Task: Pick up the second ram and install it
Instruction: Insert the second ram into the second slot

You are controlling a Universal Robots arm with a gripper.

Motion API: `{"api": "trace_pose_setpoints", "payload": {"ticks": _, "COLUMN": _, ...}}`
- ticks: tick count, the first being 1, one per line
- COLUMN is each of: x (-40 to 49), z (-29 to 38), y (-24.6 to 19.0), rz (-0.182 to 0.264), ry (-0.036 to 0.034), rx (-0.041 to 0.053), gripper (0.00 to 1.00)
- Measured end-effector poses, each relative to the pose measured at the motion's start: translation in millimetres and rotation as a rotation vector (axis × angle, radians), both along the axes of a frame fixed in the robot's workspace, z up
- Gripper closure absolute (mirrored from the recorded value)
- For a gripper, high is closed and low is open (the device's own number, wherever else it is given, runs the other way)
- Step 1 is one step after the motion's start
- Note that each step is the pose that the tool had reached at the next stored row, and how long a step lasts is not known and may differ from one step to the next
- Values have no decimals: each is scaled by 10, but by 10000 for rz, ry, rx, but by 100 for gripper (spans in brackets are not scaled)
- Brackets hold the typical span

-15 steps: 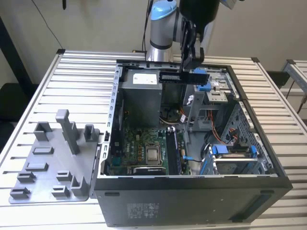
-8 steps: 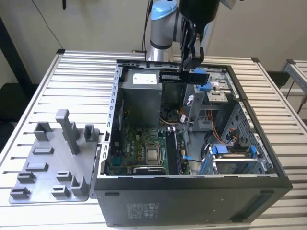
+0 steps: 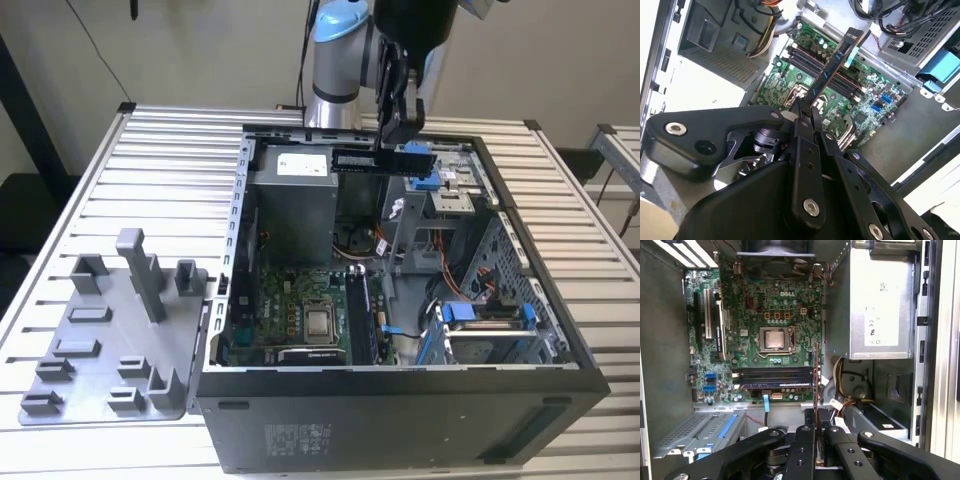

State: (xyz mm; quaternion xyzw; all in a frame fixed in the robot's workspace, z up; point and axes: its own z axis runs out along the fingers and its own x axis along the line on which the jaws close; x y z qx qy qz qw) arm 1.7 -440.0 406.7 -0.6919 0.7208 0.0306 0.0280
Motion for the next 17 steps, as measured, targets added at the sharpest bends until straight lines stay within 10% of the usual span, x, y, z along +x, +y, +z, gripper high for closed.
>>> {"api": "trace_pose_setpoints", "payload": {"ticks": 17, "x": 0, "z": 0, "y": 0, "rz": -450, "ry": 0, "rx": 0, "gripper": 86}}
